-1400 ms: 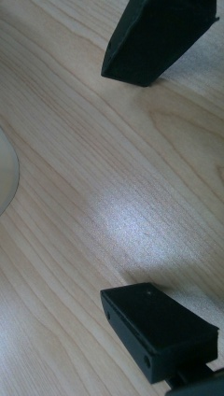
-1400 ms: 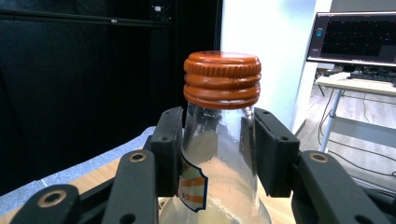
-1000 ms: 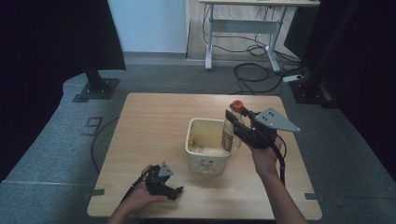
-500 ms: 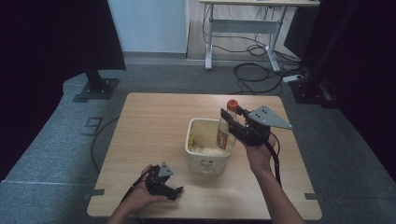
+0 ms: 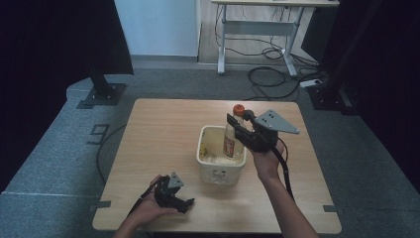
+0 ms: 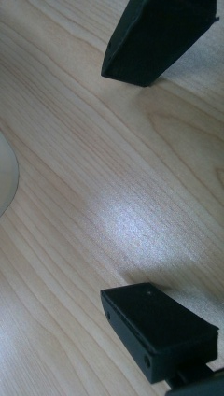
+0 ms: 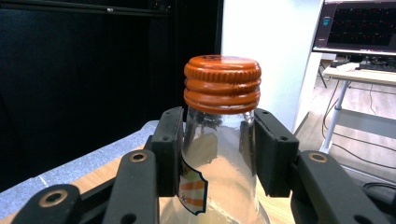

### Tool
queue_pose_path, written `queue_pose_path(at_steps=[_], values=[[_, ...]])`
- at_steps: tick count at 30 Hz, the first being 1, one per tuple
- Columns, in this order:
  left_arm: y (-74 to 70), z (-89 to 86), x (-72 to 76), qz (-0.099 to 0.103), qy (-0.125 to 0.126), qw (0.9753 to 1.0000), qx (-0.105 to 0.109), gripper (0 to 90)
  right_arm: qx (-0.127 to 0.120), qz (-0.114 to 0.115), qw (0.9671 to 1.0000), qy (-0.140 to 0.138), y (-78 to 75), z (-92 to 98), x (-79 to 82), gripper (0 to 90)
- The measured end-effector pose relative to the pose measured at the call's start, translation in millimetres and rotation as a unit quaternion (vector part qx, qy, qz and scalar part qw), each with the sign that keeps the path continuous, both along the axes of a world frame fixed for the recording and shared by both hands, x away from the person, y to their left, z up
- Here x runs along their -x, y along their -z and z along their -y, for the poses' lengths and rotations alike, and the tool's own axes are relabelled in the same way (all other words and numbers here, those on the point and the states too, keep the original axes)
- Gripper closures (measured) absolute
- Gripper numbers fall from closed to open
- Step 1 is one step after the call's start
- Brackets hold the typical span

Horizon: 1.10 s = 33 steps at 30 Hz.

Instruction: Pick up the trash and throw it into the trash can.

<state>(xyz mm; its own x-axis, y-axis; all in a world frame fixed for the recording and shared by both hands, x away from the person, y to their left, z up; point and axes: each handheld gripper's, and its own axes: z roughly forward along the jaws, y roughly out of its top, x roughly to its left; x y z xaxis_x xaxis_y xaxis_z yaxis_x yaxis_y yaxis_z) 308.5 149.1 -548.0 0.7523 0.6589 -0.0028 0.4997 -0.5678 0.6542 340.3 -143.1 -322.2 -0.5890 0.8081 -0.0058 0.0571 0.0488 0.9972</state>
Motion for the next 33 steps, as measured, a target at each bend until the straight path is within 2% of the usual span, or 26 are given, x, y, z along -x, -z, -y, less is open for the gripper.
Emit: queue_pose_path(at_steps=[5,11,16,22,33], values=[[0.0,0.1,0.2,0.000,0.000,1.0000,0.000,0.0,0.002,-0.007,1.0000,-0.003,4.0,-7.0,-4.3,57.5],[0.0,0.0,0.3,0.000,0.000,1.0000,0.000,0.0,0.017,-0.017,0.9997,-0.007,12.3,-16.1,-7.9,57.6],[0.1,0.1,0.4,0.000,0.000,1.0000,0.000,0.0,0.030,-0.029,0.9991,-0.008,25.5,-19.8,-11.3,57.6],[0.0,0.0,0.3,0.000,0.000,1.0000,0.001,0.0,0.037,-0.052,0.9979,-0.004,42.3,-18.1,-15.4,57.8],[0.1,0.1,0.2,0.001,0.000,1.0000,0.001,0.0,0.047,-0.076,0.9959,-0.013,65.8,-18.9,-17.0,58.1]])
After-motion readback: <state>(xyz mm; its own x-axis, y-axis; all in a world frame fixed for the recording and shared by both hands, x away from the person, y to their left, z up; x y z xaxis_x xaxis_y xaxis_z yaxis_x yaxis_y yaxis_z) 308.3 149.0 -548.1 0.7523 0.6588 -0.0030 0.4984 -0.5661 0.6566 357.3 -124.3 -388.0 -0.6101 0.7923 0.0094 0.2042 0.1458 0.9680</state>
